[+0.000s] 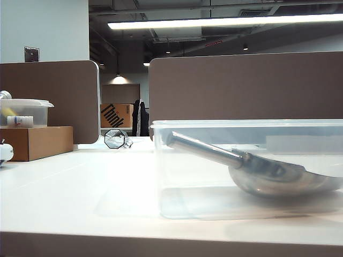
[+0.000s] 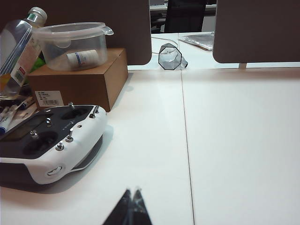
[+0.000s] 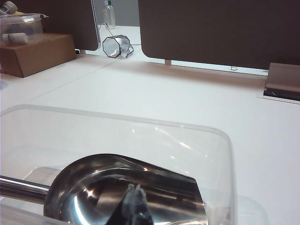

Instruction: Pick up the metal ice scoop from the table and place it inside the transparent plastic box.

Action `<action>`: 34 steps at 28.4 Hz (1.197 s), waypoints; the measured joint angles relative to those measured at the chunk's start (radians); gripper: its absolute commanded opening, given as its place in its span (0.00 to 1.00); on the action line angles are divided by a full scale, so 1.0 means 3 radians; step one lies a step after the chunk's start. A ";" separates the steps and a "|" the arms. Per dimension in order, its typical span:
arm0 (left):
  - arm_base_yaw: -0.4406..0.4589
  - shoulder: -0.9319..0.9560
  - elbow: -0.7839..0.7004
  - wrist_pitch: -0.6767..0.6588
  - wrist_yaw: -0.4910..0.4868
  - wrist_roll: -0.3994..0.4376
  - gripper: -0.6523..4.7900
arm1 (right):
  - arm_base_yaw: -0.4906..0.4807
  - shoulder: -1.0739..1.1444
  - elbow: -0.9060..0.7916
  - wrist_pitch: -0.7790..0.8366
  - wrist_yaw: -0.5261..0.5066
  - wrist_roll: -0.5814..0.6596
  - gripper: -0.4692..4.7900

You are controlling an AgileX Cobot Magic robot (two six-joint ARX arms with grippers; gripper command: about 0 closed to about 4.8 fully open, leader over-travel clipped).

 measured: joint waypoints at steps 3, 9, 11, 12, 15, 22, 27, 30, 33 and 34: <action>0.0000 0.0000 0.0000 0.0000 0.0001 0.0000 0.12 | 0.0000 0.0000 0.0000 -0.0001 0.0000 0.0000 0.09; 0.0000 0.0000 0.0000 0.0000 0.0001 0.0000 0.12 | 0.0000 0.0000 0.0000 -0.0001 0.0000 0.0000 0.09; 0.0000 0.0000 0.0000 0.0000 0.0001 -0.0001 0.12 | 0.0001 0.0000 0.0000 0.0000 0.0000 0.0000 0.09; 0.0000 0.0000 0.0000 0.0000 0.0001 -0.0001 0.12 | 0.0001 0.0000 0.0000 0.0000 0.0000 0.0000 0.09; 0.0000 0.0000 0.0000 0.0000 0.0001 -0.0001 0.12 | 0.0001 0.0000 0.0001 0.0000 0.0000 0.0000 0.09; 0.0000 0.0000 0.0000 0.0000 0.0003 0.0000 0.12 | 0.0000 0.0000 0.0000 -0.0001 0.0000 0.0000 0.09; 0.0000 -0.0001 0.0000 0.0000 0.0003 0.0000 0.12 | -0.0001 -0.0001 0.0000 -0.0001 0.0000 0.0000 0.09; 0.0000 -0.0001 0.0000 0.0000 0.0003 0.0000 0.12 | -0.0120 -0.0001 0.0000 0.0000 -0.0034 0.0001 0.09; 0.0000 -0.0001 0.0000 0.0000 0.0003 -0.0001 0.12 | -0.0385 0.0000 0.0000 -0.0001 -0.0053 0.0001 0.09; 0.0000 -0.0001 0.0000 0.0001 0.0003 -0.0001 0.12 | -0.0465 0.0000 0.0000 -0.0001 -0.0055 0.0000 0.09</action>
